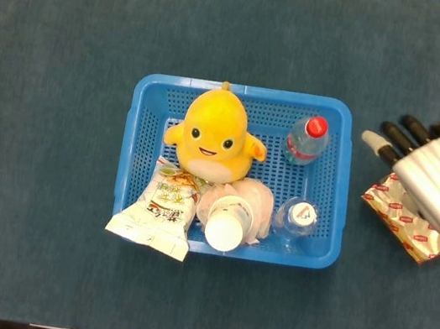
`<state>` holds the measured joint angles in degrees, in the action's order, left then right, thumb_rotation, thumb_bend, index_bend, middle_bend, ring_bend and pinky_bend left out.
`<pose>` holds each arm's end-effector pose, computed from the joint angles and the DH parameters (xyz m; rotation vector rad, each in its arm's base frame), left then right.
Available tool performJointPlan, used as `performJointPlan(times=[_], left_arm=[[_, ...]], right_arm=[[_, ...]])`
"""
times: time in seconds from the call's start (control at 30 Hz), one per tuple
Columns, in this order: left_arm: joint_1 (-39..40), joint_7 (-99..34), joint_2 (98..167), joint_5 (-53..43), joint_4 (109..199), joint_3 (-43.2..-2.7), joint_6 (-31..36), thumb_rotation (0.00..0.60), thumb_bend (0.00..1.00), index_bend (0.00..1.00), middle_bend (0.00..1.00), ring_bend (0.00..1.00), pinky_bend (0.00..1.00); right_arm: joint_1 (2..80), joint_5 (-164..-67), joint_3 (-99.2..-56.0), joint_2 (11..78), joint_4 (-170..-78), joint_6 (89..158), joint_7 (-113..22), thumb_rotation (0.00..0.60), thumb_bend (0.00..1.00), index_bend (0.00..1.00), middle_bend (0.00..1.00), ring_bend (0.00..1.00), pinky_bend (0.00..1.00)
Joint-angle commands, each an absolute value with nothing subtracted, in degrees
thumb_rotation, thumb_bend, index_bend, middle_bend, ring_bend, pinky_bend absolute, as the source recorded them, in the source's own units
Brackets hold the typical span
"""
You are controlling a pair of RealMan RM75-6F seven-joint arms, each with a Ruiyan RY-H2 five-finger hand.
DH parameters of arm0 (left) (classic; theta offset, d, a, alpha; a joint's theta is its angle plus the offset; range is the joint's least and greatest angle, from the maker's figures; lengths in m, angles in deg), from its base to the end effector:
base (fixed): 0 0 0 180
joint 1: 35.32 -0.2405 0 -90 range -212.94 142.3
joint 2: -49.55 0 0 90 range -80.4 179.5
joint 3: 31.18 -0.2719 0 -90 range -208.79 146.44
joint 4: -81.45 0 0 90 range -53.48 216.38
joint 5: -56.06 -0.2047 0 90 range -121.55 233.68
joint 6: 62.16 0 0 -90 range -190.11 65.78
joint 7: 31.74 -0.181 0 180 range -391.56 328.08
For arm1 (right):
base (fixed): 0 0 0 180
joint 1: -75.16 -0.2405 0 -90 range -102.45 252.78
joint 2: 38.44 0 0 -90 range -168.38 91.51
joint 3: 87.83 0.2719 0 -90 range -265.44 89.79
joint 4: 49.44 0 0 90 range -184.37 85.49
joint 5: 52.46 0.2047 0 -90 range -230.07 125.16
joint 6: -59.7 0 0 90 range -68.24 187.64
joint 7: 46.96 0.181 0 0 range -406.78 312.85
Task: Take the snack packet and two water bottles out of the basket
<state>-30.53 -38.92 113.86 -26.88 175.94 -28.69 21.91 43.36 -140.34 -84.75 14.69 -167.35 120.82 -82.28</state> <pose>-0.3261 0.2162 0.1653 -1.3864 -0.8818 -0.8013 -0.1332 -0.2852 0.1231 2.0852 -0.3304 0.7759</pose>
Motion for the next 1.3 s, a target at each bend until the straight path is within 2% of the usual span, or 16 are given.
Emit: performJointPlan(times=[0.03,0.43,0.77,1.3], left_arm=[[-30.58,-38.62,113.94,-26.71,175.63,-28.72,21.83,0.6,0.14,0.41,0.29,0.21,0.39],[-31.06,-36.76,113.75,-26.57,174.75,-28.89,21.98,0.6,0.14,0.41,0.29,0.21,0.39],[-31.56,-35.26,113.6,-26.37,174.01,-29.01,22.19,0.6,0.14,0.41,0.29,0.21,0.39],[-32.24,-33.68,113.54,-26.38,173.34,-29.16,22.6,0.6,0.14,0.41,0.29,0.21,0.39]], right_arm=[[41.64,-143.4,-82.47,20.1,-162.13,121.77,-78.02,0.6,0.0,0.28,0.34,0.29,0.53],[36.96,-138.08,-80.14,28.11,-154.77,116.03,-85.43,0.6,0.0,0.29,0.35,0.41,0.7],[33.96,-133.74,-79.96,33.3,-149.5,112.45,-84.91,0.6,0.0,0.29,0.28,0.54,0.81],[31.35,-137.24,-80.28,40.42,-139.94,113.55,-74.45,0.6,0.0,0.27,0.28,0.63,0.88]])
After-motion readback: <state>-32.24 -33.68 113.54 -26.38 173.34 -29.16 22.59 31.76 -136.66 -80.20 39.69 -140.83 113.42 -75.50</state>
